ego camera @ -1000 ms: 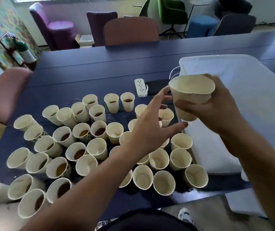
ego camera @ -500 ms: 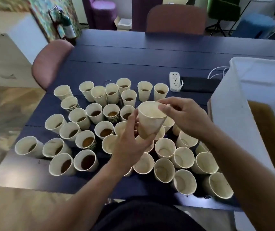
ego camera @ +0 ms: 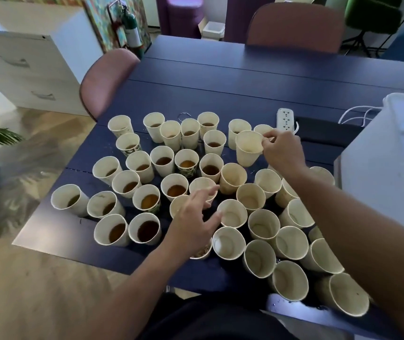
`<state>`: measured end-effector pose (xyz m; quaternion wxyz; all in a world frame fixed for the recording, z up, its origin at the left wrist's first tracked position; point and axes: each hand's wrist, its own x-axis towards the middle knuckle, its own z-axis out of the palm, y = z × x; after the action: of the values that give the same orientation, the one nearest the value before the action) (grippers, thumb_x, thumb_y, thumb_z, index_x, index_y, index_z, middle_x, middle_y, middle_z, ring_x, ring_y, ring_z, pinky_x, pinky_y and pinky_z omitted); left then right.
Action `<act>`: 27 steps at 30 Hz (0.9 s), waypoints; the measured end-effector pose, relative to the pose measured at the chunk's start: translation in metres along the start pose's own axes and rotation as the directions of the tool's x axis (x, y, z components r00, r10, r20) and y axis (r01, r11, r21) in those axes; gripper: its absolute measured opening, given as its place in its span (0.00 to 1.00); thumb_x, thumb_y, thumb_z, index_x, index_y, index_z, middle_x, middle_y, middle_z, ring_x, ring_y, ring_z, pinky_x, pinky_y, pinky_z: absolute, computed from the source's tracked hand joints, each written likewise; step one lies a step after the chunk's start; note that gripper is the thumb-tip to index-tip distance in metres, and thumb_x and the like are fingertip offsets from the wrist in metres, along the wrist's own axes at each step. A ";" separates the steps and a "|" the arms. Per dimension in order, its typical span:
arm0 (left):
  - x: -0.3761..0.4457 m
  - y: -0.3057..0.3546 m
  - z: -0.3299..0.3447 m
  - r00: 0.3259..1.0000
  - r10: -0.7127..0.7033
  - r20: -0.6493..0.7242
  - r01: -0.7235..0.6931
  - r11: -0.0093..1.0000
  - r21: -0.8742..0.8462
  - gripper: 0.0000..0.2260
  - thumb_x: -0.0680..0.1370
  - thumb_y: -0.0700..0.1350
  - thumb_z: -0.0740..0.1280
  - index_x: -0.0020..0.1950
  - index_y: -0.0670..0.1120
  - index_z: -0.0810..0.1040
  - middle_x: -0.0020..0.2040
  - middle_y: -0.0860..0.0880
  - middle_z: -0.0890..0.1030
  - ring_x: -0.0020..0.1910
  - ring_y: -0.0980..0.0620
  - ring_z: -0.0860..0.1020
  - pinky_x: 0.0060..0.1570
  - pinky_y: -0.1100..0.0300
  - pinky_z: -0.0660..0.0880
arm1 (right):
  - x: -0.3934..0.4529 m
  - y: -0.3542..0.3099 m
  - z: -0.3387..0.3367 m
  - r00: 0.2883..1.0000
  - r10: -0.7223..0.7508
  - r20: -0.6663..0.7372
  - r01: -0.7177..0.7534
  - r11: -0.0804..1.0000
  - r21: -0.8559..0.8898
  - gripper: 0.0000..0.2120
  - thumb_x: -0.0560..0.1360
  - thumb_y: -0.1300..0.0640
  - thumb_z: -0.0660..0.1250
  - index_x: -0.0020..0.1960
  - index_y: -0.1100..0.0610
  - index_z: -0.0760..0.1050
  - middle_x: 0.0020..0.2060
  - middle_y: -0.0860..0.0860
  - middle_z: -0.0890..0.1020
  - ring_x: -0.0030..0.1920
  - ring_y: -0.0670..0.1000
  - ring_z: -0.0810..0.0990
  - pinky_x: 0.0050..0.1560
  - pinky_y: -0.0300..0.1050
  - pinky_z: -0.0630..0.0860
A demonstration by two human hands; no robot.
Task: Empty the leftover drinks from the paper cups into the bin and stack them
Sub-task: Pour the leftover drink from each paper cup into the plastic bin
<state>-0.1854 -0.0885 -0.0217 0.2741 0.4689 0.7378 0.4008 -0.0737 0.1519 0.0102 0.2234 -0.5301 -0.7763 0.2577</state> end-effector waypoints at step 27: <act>0.149 -0.009 -0.016 0.976 -0.200 0.082 0.122 0.823 0.554 0.21 0.79 0.49 0.64 0.72 0.47 0.72 0.64 0.45 0.79 0.63 0.44 0.76 0.61 0.47 0.75 | -0.043 0.009 -0.006 0.987 0.077 0.140 -0.057 0.988 -0.143 0.21 0.79 0.45 0.64 0.71 0.46 0.69 0.54 0.51 0.83 0.56 0.56 0.80 0.54 0.56 0.78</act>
<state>-0.2633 0.0394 -0.0255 0.2117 0.4896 0.8378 0.1164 -0.0490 0.1154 0.0055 0.1203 -0.5501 -0.7882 0.2483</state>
